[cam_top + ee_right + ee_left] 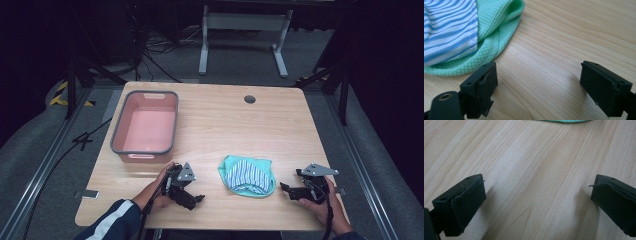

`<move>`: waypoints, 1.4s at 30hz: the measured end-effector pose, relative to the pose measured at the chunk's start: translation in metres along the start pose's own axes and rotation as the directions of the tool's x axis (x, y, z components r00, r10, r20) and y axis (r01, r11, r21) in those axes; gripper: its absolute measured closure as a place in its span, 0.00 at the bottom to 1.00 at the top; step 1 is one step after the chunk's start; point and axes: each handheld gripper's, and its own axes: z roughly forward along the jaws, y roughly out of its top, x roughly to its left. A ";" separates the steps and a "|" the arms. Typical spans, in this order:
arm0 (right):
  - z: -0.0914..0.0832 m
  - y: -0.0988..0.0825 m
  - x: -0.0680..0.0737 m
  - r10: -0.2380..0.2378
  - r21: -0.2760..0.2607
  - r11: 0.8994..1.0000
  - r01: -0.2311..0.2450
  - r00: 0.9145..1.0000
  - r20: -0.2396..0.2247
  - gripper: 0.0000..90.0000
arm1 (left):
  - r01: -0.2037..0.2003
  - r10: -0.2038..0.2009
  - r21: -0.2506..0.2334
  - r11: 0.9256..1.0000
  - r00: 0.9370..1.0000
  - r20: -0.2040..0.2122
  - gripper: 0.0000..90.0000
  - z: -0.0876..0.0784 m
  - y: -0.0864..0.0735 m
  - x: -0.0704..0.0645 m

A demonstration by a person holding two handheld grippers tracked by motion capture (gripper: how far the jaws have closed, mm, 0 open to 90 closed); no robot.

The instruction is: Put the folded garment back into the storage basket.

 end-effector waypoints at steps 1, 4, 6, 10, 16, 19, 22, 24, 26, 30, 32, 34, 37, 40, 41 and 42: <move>0.000 0.000 0.000 0.001 0.000 1.000 -0.001 1.000 -0.001 0.16 | -0.001 0.001 0.000 1.000 1.000 0.000 0.00 0.000 0.000 0.000; 0.000 0.000 0.000 0.000 0.000 1.000 0.000 1.000 -0.001 0.16 | -0.001 0.001 0.000 1.000 1.000 0.000 0.00 0.000 0.000 0.000; 0.000 0.000 0.000 -0.001 0.000 1.000 0.001 1.000 -0.001 0.16 | -0.002 0.002 0.000 1.000 1.000 0.001 0.00 0.000 0.000 0.000; 0.000 0.000 0.000 0.000 0.000 1.000 0.000 1.000 -0.001 0.16 | 0.000 0.000 0.000 1.000 1.000 0.003 0.00 0.000 0.000 0.000; 0.000 0.000 0.000 0.000 0.000 1.000 0.000 1.000 0.000 0.16 | -0.027 0.027 0.012 1.000 1.000 0.017 0.00 -0.003 -0.001 0.001; 0.000 0.000 0.000 -0.002 0.001 1.000 0.002 1.000 -0.002 0.16 | -0.036 0.036 0.005 0.999 0.999 0.025 0.03 -0.004 -0.002 0.002; -0.001 0.001 0.000 0.003 0.012 1.000 -0.003 1.000 0.000 0.17 | -0.059 0.058 0.015 0.998 0.997 0.044 0.03 -0.003 0.000 0.004; -0.001 0.002 0.000 0.010 0.019 1.000 -0.010 1.000 -0.002 0.17 | -0.063 0.063 0.017 0.998 0.997 0.048 0.06 -0.003 0.003 0.006; -0.001 0.004 0.000 0.015 0.021 1.000 -0.014 1.000 -0.011 0.25 | -0.053 0.053 0.003 0.999 0.998 0.047 0.15 -0.003 0.005 0.007; -0.007 0.014 0.005 0.010 -0.026 1.000 -0.012 0.999 -0.051 0.34 | -0.072 0.072 0.007 0.997 0.997 0.038 0.23 0.001 0.018 0.007; -0.010 0.021 0.010 -0.009 -0.046 0.999 0.006 0.998 -0.054 0.38 | -0.074 0.074 -0.013 0.997 0.996 0.040 0.25 0.002 0.026 0.008; -0.010 0.028 0.014 -0.020 -0.054 0.998 0.017 0.998 -0.056 0.40 | -0.077 0.077 -0.027 0.997 0.997 0.024 0.27 0.003 0.035 0.008; -0.008 0.035 0.016 -0.030 -0.052 0.998 0.027 0.998 -0.056 0.43 | -0.077 0.077 -0.029 0.997 0.997 0.013 0.28 0.007 0.045 0.011; 0.001 0.045 0.020 -0.038 -0.041 0.998 0.036 0.998 -0.054 0.44 | -0.077 0.077 -0.033 0.996 0.997 -0.018 0.29 0.015 0.058 0.014; 0.003 0.046 0.021 -0.048 -0.032 0.998 0.047 0.998 -0.046 0.44 | -0.076 0.076 -0.034 0.997 0.997 -0.018 0.30 0.017 0.061 0.016; 0.005 0.048 0.021 -0.053 -0.029 0.998 0.052 0.998 -0.045 0.44 | -0.062 0.062 -0.038 0.997 0.998 -0.012 0.30 0.019 0.065 0.018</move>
